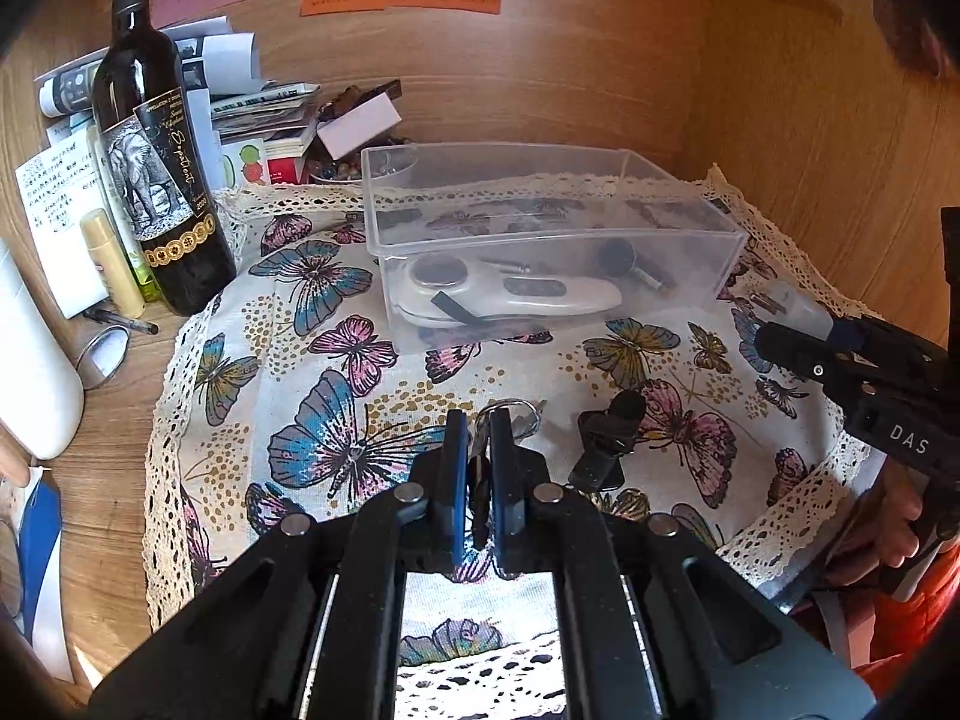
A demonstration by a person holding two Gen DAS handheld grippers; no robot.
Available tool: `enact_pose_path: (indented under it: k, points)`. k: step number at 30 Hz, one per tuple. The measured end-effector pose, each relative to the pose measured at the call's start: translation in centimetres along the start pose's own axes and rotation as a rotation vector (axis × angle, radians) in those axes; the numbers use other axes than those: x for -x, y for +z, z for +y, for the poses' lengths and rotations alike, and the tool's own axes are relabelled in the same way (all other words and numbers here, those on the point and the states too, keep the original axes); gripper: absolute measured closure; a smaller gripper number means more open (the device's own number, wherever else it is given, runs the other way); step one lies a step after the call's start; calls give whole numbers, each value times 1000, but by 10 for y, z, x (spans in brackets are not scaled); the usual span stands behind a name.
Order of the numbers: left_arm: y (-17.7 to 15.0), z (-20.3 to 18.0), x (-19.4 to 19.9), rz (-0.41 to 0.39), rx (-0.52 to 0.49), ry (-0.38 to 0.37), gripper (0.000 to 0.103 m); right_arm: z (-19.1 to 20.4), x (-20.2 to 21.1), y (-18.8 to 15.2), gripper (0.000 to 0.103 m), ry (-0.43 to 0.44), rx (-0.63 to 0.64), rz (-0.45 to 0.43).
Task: Organize rigid objects
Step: 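Carry keys into the box with left tool while right tool drops the plug adapter in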
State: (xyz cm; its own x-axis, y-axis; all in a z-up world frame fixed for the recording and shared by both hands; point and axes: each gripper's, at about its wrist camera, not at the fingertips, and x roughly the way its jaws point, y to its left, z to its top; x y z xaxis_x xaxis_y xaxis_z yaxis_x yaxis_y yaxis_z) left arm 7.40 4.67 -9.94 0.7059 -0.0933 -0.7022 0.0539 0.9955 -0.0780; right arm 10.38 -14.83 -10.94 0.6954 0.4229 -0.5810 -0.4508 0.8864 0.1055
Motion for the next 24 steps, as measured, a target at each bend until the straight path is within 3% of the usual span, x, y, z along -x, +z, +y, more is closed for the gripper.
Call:
enact_pose_path:
  k: [4,10,17,24]
  points:
    - [-5,6,1,5,24,9,97,0,0,1,60,0,2,-1]
    - [4,11,22,-57,32,28,97,2,0,2,60,0,5,-7]
    - [17,6,35,-109,11,18,98,3,4,6,60,6,5,-26]
    - [21,6,35,-112,17,-3,98,1,8,8,60,2,5,-41]
